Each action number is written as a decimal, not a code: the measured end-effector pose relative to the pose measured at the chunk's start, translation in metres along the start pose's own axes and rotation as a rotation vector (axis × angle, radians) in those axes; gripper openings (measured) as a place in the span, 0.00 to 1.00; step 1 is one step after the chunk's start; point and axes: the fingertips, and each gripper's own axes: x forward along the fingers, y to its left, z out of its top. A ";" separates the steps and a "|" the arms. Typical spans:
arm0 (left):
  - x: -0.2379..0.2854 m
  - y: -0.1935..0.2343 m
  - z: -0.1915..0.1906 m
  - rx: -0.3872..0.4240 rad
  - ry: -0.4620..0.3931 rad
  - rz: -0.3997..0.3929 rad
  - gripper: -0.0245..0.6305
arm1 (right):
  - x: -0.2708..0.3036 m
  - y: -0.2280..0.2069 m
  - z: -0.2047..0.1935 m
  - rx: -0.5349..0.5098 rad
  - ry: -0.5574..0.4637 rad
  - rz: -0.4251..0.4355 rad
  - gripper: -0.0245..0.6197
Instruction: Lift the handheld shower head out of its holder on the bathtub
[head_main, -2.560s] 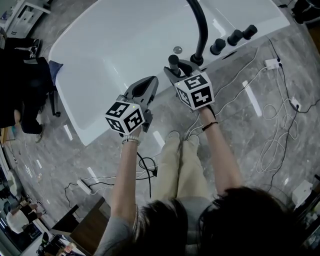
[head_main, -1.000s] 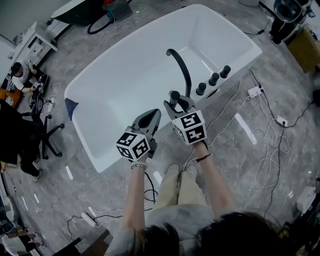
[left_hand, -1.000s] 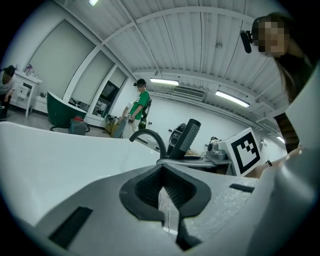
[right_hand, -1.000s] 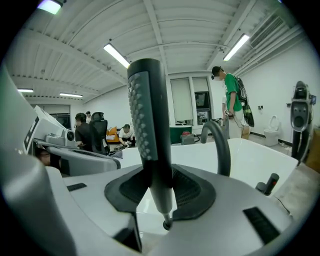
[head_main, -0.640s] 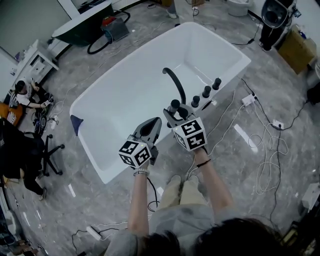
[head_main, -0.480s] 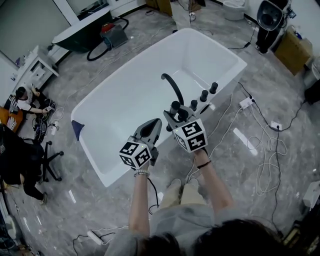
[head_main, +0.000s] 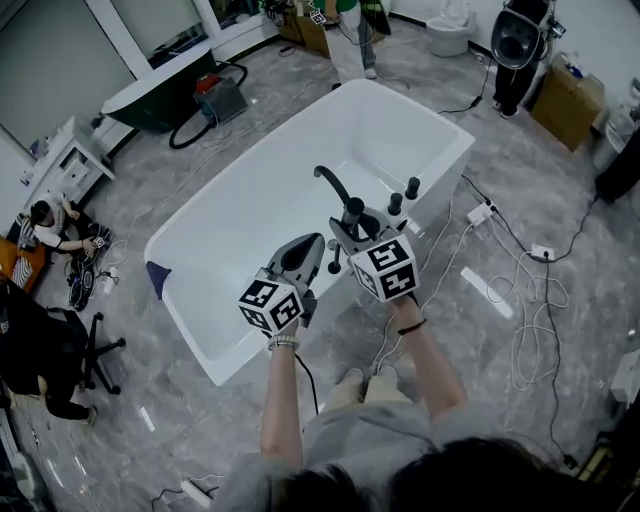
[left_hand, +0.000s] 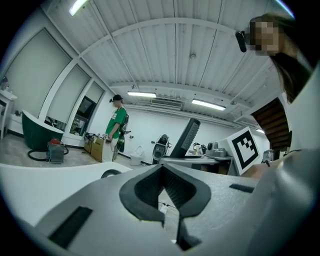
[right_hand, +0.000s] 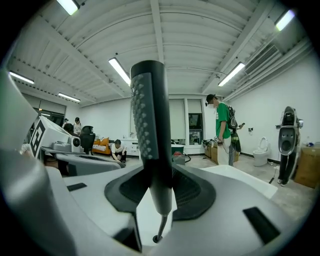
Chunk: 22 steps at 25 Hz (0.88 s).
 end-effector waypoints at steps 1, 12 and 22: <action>0.001 -0.004 0.005 0.009 -0.008 -0.012 0.04 | -0.004 -0.001 0.005 -0.001 -0.010 -0.003 0.24; 0.007 -0.048 0.043 0.089 -0.056 -0.096 0.04 | -0.048 -0.010 0.044 -0.021 -0.068 -0.037 0.24; 0.006 -0.074 0.074 0.107 -0.073 -0.142 0.04 | -0.079 -0.012 0.078 -0.015 -0.114 -0.075 0.24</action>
